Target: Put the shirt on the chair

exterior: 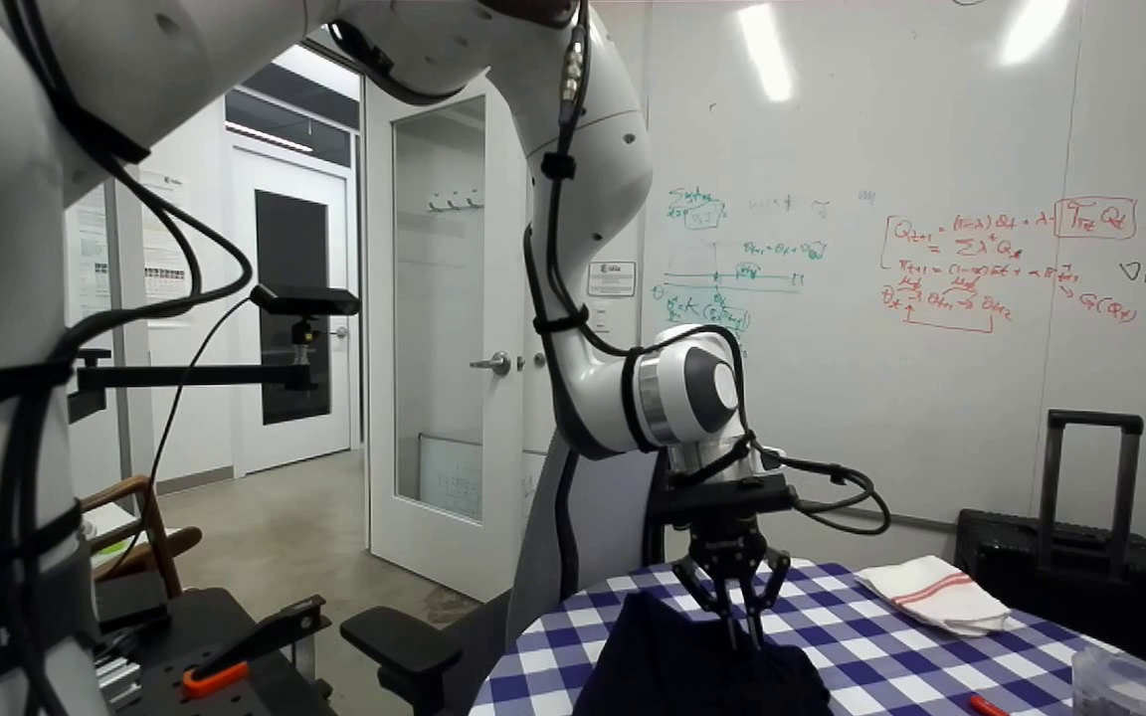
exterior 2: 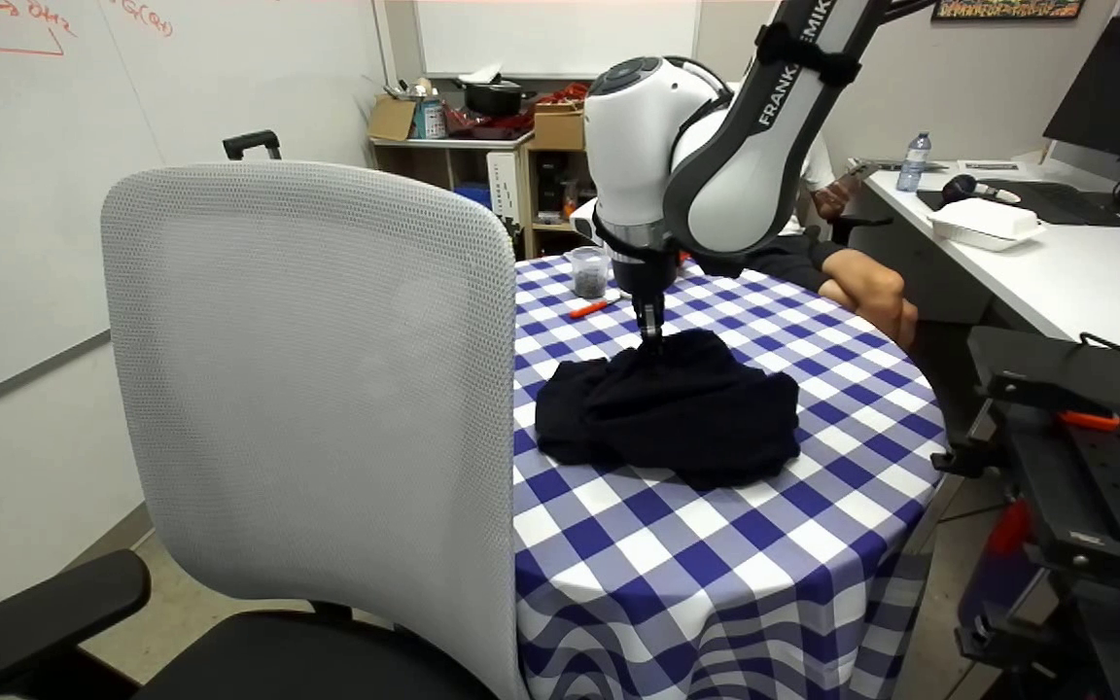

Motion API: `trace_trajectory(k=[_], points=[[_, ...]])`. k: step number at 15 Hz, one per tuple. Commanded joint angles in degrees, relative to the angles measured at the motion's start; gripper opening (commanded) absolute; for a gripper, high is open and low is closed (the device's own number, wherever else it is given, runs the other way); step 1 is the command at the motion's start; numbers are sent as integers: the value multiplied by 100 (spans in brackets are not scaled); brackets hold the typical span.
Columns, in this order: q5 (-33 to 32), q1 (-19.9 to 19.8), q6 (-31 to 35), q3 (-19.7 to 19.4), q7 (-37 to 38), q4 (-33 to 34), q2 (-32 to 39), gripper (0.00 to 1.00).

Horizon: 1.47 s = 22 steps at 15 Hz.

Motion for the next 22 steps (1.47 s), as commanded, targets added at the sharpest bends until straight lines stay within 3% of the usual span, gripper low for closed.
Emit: trace_trajectory(k=[1,7,13,22], points=[[132,208,-134,-70,292,141,-46,2],[653,311,-272,0,1003,470,-238,7],[1096,542,-281,-258,2243,1088,-459,7],[1019,926,-642,-856,3797,2464,-719,6]])
